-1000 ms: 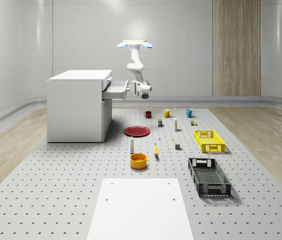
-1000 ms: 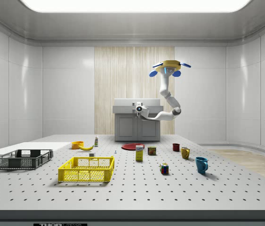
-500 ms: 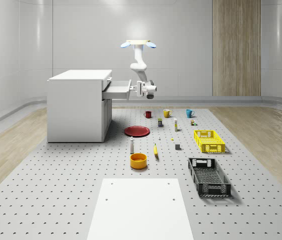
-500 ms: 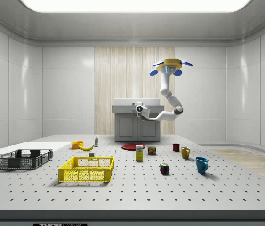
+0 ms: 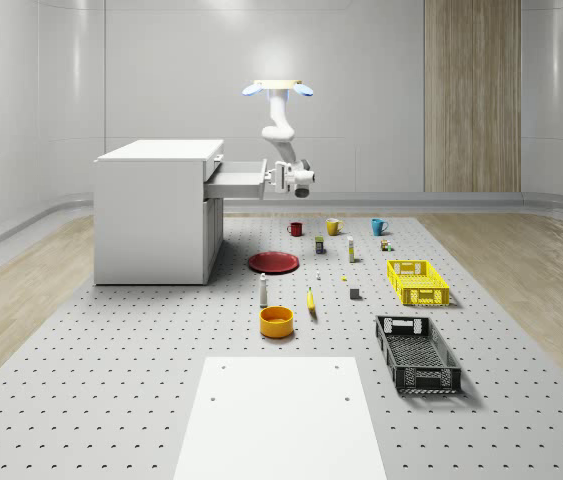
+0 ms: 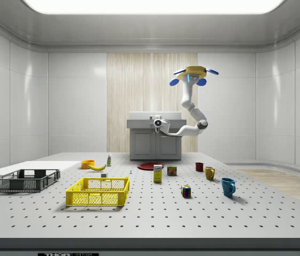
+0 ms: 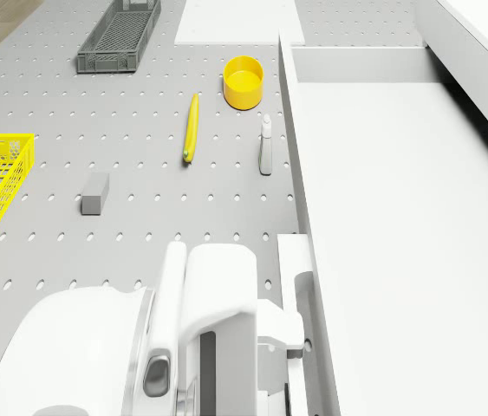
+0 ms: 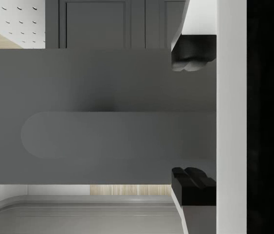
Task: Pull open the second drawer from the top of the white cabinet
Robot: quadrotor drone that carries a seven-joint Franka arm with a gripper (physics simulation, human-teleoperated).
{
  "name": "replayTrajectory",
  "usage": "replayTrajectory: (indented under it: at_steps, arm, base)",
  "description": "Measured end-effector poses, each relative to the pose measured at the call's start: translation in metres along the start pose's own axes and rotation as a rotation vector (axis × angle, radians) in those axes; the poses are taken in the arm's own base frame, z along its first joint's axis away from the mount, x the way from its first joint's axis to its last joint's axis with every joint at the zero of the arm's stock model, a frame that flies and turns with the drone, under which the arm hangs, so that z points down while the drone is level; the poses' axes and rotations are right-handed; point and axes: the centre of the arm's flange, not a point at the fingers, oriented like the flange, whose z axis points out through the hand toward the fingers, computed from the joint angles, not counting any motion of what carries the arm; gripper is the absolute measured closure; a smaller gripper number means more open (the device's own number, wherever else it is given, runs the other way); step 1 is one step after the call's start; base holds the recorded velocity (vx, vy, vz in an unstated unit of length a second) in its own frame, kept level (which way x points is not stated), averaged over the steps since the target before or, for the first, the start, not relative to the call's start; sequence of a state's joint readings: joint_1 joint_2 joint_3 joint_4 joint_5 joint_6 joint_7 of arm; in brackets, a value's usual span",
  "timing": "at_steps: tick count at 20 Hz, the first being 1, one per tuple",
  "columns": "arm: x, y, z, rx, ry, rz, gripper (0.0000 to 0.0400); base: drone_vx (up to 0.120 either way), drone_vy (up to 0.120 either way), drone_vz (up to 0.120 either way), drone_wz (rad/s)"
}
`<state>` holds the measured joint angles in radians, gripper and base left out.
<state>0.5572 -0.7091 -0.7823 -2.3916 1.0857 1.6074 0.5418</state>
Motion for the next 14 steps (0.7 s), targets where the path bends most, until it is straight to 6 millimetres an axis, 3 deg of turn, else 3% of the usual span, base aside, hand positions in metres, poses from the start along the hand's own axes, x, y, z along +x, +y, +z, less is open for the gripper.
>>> replayTrajectory:
  at_steps: [5, 7, 14]
  arm:
    - [0.0, 0.0, 0.0, 0.0, 0.0, -0.002, 0.0102]
    - [0.01, 0.007, -0.001, -0.004, 0.006, -0.06, 0.005]
    - [0.004, 0.003, 0.0, 0.0, 0.0, -0.025, 0.0091]
  base:
    - [0.0, 0.0, 0.0, 0.0]
    - [0.0, 0.0, 0.0, 0.0]
    - [0.0, 0.0, 0.0, 0.0]
